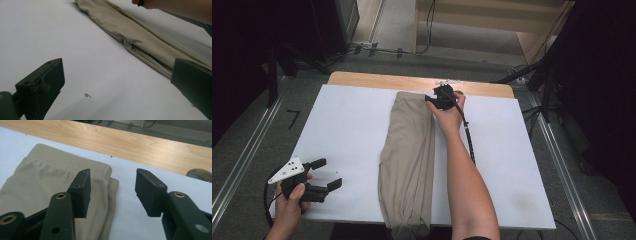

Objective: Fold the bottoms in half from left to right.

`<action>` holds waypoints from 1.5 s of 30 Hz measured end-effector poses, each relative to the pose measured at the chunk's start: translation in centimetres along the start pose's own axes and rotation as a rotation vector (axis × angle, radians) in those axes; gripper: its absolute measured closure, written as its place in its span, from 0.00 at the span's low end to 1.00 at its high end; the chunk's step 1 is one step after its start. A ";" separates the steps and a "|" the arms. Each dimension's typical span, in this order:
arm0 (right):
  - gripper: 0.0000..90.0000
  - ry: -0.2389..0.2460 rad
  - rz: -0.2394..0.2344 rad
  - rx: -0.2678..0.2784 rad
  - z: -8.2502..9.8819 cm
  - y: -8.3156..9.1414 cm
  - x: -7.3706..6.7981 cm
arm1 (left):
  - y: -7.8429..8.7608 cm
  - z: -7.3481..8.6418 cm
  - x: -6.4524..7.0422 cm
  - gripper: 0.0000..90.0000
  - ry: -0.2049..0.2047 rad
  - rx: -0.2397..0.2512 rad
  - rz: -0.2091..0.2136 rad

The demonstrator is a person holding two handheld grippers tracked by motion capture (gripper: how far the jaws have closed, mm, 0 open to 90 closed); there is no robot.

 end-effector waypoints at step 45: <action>0.56 0.250 -0.260 -0.088 30.0 15.6 -11.4 | -7.1 3.8 16.3 0.62 -0.102 -0.272 -0.100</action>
Point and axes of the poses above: each handheld gripper's, and its own axes: y roughly backward along the jaws, z roughly out of its underside, x roughly to its right, the point moved 8 cm from there along -y, roughly forward along the jaws, and after that the axes turned 13 degrees about -x, right-handed, at the moved point
